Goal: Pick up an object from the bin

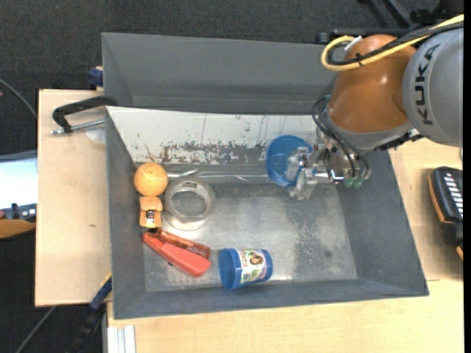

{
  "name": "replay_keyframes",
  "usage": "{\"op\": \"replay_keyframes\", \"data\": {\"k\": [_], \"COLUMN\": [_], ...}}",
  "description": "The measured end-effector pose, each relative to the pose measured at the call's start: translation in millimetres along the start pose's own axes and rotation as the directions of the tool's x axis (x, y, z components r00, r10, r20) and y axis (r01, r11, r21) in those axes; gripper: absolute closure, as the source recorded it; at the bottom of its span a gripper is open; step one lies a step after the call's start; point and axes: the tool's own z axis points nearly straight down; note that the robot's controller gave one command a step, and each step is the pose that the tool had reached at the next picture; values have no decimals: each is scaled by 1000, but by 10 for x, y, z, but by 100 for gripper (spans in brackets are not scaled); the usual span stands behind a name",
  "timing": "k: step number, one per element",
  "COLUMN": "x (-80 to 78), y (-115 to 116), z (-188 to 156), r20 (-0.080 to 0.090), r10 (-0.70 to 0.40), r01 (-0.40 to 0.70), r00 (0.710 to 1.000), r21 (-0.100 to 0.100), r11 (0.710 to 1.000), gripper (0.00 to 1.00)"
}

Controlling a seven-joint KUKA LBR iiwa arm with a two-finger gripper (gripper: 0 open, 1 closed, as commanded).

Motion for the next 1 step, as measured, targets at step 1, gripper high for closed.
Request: {"op": "replay_keyframes", "data": {"k": [1], "x": [63], "y": [139], "z": [353], "r20": [7], "r10": [-3], "r01": [3], "r00": [1000], "r21": [2], "r11": [1000], "gripper": [100]}}
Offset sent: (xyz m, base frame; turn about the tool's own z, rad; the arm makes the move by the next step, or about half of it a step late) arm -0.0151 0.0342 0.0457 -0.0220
